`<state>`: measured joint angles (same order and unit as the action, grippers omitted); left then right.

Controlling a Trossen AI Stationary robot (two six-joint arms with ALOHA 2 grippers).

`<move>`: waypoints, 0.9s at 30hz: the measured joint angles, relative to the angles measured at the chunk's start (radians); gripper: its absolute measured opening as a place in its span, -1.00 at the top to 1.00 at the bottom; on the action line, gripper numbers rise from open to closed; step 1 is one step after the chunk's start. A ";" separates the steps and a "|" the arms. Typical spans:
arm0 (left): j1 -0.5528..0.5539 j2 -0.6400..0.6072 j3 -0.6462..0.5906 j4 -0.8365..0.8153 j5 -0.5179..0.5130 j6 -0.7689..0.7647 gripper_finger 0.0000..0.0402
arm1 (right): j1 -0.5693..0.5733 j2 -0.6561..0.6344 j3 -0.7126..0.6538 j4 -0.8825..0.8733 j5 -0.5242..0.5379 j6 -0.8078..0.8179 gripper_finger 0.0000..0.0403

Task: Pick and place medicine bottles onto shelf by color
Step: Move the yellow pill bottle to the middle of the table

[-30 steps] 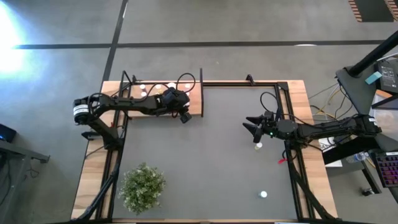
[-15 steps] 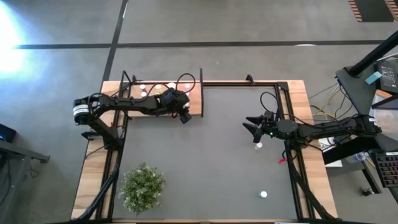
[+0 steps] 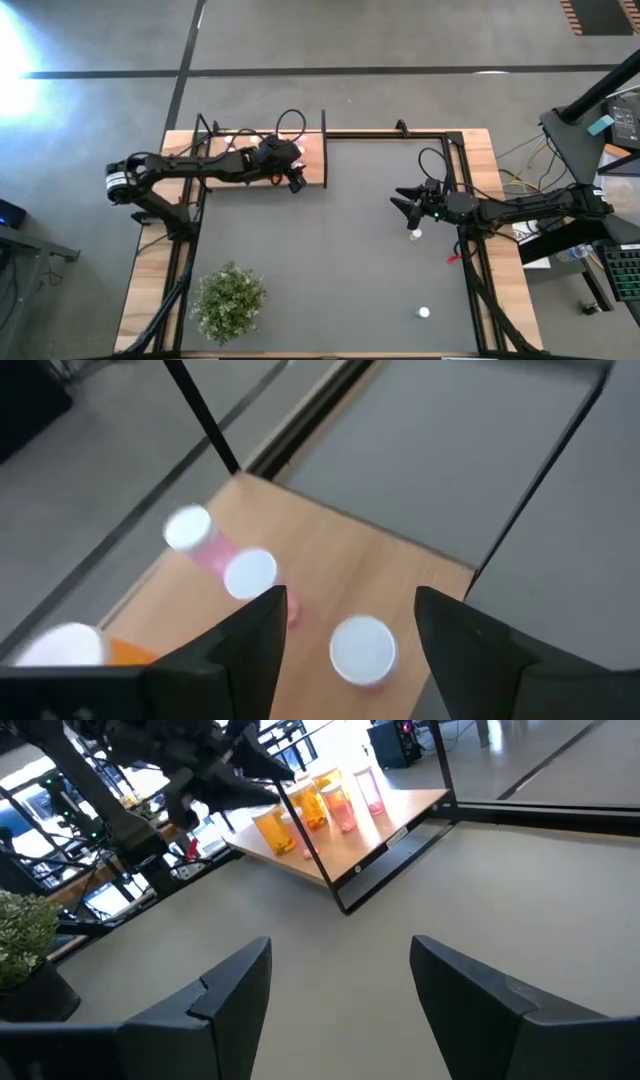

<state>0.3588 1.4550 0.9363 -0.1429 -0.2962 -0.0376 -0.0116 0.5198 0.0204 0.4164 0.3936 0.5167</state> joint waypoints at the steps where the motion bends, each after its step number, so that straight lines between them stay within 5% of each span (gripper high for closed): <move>1: 0.000 -0.014 0.000 0.001 0.000 0.000 -0.02 | 0.000 0.000 0.000 0.000 0.000 0.000 -0.13; 13: -0.026 -0.151 0.002 0.039 0.015 -0.008 -0.01 | 0.000 0.000 0.000 0.000 0.000 0.000 -0.13; 20: -0.087 -0.164 0.005 0.281 0.164 -0.009 -0.01 | 0.000 0.000 0.000 0.000 0.000 0.000 -0.13; 27: -0.181 -0.159 0.006 0.466 0.187 -0.009 -0.01 | 0.000 0.000 0.000 0.000 0.000 0.000 -0.13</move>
<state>0.1779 1.2964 0.9421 0.3235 -0.1093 -0.0467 -0.0120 0.5198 0.0204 0.4164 0.3936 0.5167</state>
